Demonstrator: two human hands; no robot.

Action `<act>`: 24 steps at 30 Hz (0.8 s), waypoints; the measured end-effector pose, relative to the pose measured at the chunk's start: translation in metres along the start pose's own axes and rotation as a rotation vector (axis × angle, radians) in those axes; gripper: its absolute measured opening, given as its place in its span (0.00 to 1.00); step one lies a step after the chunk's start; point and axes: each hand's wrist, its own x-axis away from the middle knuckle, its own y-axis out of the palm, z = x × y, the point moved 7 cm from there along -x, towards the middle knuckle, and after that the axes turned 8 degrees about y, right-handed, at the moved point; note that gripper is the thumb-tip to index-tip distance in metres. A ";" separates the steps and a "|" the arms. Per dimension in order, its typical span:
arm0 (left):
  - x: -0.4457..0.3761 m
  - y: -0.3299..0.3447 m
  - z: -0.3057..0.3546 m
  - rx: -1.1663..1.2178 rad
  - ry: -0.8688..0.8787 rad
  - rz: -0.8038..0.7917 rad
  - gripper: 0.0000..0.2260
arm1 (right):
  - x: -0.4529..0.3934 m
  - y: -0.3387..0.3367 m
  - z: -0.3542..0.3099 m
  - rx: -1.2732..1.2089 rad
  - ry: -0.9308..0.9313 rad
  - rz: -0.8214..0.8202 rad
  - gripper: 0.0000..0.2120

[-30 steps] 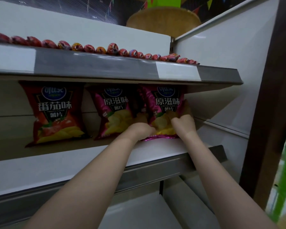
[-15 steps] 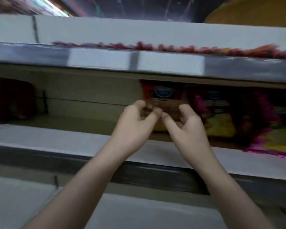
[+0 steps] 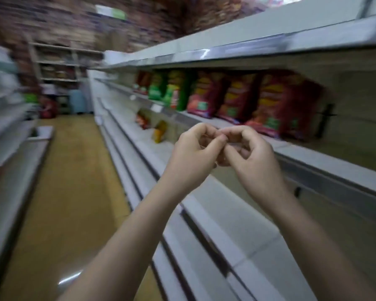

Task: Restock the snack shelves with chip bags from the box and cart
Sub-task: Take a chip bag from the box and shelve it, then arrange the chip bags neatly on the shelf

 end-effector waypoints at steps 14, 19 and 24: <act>0.069 -0.312 -0.084 -0.393 -0.279 0.780 0.06 | -0.048 0.390 -0.006 -0.415 -0.033 -0.856 0.08; 0.114 -0.370 -0.089 -0.532 -0.359 1.125 0.05 | -0.019 0.489 -0.023 -0.510 -0.021 -1.205 0.06; 0.163 -0.397 -0.087 -0.720 -0.534 1.336 0.06 | 0.018 0.547 -0.043 -0.442 -0.232 -1.570 0.07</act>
